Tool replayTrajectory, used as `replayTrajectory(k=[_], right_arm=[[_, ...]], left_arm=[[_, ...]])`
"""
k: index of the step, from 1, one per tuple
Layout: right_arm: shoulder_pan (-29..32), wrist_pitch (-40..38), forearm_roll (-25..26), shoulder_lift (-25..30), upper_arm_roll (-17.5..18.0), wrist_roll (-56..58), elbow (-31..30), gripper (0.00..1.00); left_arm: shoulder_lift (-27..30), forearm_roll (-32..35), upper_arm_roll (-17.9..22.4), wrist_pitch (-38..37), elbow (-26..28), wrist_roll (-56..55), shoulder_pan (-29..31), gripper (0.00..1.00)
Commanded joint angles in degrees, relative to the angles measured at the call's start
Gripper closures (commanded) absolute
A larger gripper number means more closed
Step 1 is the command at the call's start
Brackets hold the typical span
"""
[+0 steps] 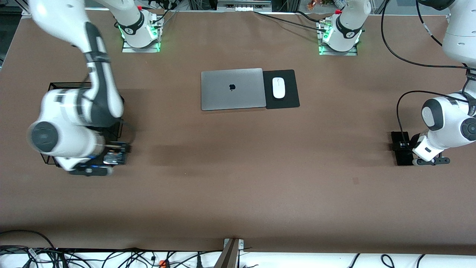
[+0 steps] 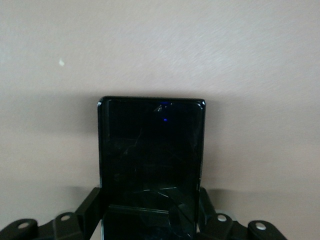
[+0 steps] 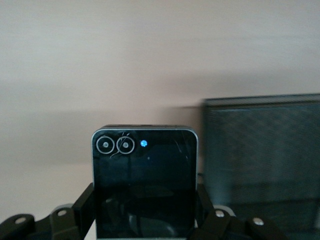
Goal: Place phones with both arms
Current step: 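Carry the flip phone to the organizer while the left gripper lifts the tall phone, then release the flip phone in the organizer while the left gripper sets down the tall phone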
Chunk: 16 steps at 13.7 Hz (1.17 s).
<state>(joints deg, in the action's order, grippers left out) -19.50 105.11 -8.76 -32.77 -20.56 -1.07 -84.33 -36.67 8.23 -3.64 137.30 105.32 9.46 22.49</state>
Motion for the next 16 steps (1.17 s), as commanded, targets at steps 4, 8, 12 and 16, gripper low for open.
replayTrajectory(k=[4,8,12,16], right_arm=[[11.57,-1.92,-0.21,0.87,0.79,11.42,-1.71,0.61],[16.76,-2.01,-0.21,-1.76,0.88,13.99,-1.72,0.61],[19.58,-0.26,-5.03,-7.21,0.96,16.8,-1.28,0.59],[19.67,-0.16,-5.22,-7.66,0.97,16.8,-1.28,0.48]], left_arm=[[9.6,0.83,-14.87,-25.73,-9.41,-1.11,0.01,0.96],[9.07,0.74,-29.81,-27.52,-12.68,-17.59,-0.68,1.0],[3.64,1.08,-31.78,-27.0,-18.82,-35.0,-14.01,1.0],[-5.32,1.35,-29.33,-20.69,-28.13,-47.05,-28.17,1.0]])
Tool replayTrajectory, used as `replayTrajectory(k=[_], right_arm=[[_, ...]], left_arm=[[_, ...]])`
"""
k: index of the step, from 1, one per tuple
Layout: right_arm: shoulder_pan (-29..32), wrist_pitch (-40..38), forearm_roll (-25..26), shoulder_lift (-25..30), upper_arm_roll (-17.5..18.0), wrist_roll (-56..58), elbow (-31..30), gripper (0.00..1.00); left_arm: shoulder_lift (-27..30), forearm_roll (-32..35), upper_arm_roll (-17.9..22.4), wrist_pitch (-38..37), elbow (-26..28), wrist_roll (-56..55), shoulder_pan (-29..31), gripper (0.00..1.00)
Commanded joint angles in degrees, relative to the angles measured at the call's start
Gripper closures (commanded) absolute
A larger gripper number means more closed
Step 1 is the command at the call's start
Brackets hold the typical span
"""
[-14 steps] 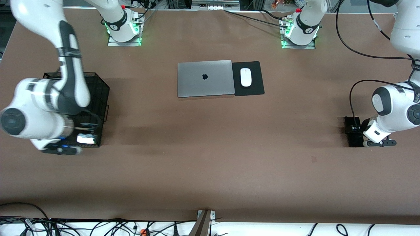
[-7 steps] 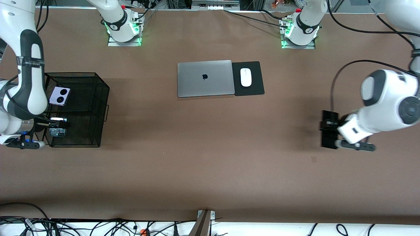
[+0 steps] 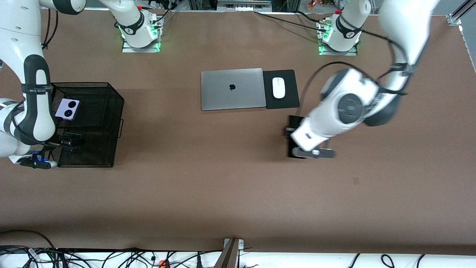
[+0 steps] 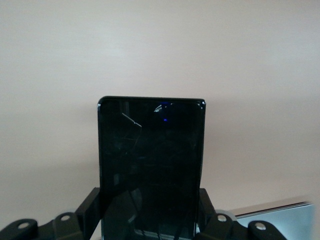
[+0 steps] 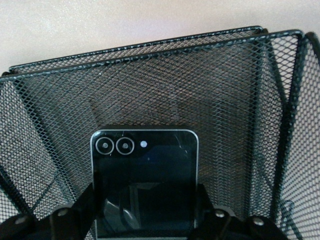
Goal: Place phones with both arms
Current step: 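Release the flip phone in the organizer while the left gripper sets down the tall phone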
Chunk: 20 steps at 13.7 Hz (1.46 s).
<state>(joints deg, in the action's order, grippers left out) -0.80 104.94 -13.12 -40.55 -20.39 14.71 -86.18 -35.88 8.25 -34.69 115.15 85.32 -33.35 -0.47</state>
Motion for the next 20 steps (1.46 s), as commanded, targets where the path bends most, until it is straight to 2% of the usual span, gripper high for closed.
replayTrajectory(k=[1,2,4,5,7,10,12,17,19,20], right_arm=[[0.98,0.0,-0.95,0.21,0.88,1.02,0.74,0.12],[0.98,-0.18,-0.77,0.64,0.88,1.02,1.09,0.0],[0.62,-1.23,-0.25,0.82,0.97,1.2,5.03,0.0],[0.45,-2.54,0.02,0.82,0.97,1.2,6.79,0.0],[-0.16,-6.75,0.02,1.17,1.06,1.03,10.48,0.0],[-3.58,-13.61,1.33,2.84,0.71,0.5,17.95,0.0],[-7.44,-13.8,4.49,3.19,0.36,0.32,21.04,0.0],[-10.1,-17.66,6.61,8.37,0.44,-0.82,21.84,0.0],[-11.15,-17.76,6.61,8.56,0.53,-2.66,21.84,0.0],[-11.85,-18.19,6.61,8.56,0.44,-2.84,21.84,0.0]], left_arm=[[-7.96,1.41,3.47,3.57,-9.98,-6.7,-8.81,1.0],[-9.45,1.33,6.45,5.42,-11.65,-8.21,-13.28,1.0],[-14.36,0.98,13.3,8.94,-17.69,-12.33,-22.86,1.0],[-18.13,1.06,17.08,10.78,-22.95,-14.96,-27.95,1.0],[-23.42,0.8,22.46,12.38,-29.83,-16.3,-34.04,1.0],[-26.42,0.8,23.27,16.68,-30.38,-16.48,-36.35,1.0],[-28.53,0.63,23.27,20.19,-30.65,-18.75,-37.58,1.0],[-29.42,0.8,24.05,19.77,-30.39,-22.29,-38.81,1.0],[-29.33,0.71,27.29,19.24,-30.47,-22.37,-41.09,0.9],[-29.42,0.71,27.66,19.33,-30.56,-22.46,-41.28,0.79]])
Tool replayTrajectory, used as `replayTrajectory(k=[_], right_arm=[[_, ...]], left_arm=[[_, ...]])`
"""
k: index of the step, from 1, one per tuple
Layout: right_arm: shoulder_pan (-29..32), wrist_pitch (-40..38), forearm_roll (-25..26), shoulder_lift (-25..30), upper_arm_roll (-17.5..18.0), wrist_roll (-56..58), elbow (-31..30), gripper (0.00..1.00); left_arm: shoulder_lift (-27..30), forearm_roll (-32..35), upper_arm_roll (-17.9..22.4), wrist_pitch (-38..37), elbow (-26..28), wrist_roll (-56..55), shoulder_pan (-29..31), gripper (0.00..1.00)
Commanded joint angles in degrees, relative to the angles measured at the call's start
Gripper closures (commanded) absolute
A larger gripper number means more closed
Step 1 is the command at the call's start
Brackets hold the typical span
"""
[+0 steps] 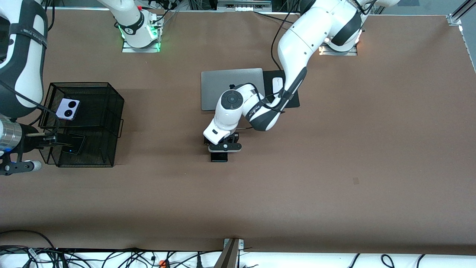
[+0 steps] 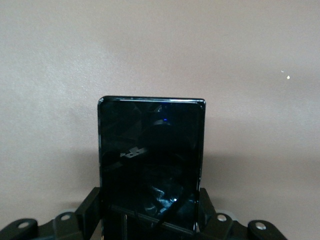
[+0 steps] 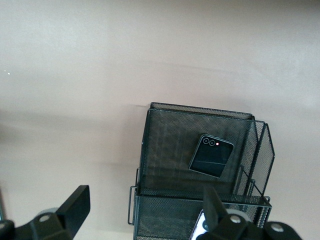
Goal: Place phones with both arms
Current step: 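Release the flip phone in the organizer while the left gripper sets down the tall phone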
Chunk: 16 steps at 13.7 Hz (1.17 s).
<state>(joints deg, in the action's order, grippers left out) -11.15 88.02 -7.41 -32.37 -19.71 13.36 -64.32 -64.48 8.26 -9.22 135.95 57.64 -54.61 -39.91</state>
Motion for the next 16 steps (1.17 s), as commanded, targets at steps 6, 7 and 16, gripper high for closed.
replayTrajectory(k=[6,7,16], right_arm=[[-3.97,-3.12,2.13,0.73,-0.41,-3.61,0.25,0.0],[-4.23,-3.12,2.13,0.73,-0.41,-4.22,0.25,0.0],[-5.45,-3.12,0.73,0.73,0.81,-5.97,0.33,0.0]], left_arm=[[0.14,0.7,2.63,-1.39,-3.06,-2.26,-1.32,0.0],[0.32,0.7,2.72,-1.48,-3.06,-2.35,-1.23,0.0],[25.68,0.62,-0.1,-34.06,3.95,5.98,14.13,0.0]])
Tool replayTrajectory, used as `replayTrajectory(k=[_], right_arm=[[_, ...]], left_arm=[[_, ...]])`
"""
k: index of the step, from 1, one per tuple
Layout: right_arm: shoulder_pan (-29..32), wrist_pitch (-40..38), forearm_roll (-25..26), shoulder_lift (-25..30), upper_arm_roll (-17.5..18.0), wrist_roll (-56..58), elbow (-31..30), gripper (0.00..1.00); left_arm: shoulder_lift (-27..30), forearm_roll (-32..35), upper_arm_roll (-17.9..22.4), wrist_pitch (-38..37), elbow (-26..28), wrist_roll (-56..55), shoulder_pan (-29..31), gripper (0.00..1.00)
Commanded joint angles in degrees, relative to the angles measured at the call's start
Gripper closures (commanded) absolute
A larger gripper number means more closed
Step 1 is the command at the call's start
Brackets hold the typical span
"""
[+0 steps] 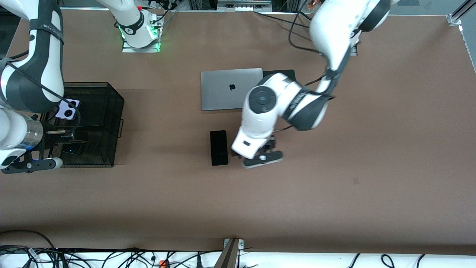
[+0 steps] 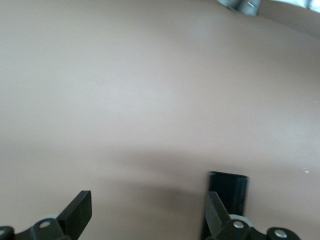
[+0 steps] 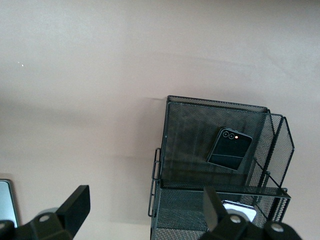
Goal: Place phones with both arms
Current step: 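Grasp the tall phone with the right gripper while the left gripper withdraws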
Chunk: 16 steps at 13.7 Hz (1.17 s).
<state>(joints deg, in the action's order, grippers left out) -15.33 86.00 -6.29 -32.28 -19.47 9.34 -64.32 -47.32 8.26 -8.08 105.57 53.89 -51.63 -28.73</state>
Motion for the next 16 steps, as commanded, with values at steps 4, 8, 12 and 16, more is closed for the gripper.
replayTrajectory(k=[4,8,12,16], right_arm=[[-7.41,4.68,-5.21,-1.9,1.19,-12.74,-0.1,0.0],[-15.15,13.37,-9.96,-9.44,1.45,-15.31,-0.89,0.0],[-24.72,30.32,-9.79,-14.73,1.45,-24.24,-7.2,0.0],[-30.88,36.33,-8.74,-19.3,1.28,-29.63,-8.1,0.0]], left_arm=[[26.37,-0.17,-1.67,-5.2,25.44,18.54,13.67,0.0],[33.69,-0.96,-1.76,-5.64,30.83,32.09,23.61,0.0],[37.65,-4.21,-1.76,-8.27,32.24,46.76,32.22,0.0],[38.62,-6.24,-1.59,-8.63,32.07,47.24,34.35,0.0]])
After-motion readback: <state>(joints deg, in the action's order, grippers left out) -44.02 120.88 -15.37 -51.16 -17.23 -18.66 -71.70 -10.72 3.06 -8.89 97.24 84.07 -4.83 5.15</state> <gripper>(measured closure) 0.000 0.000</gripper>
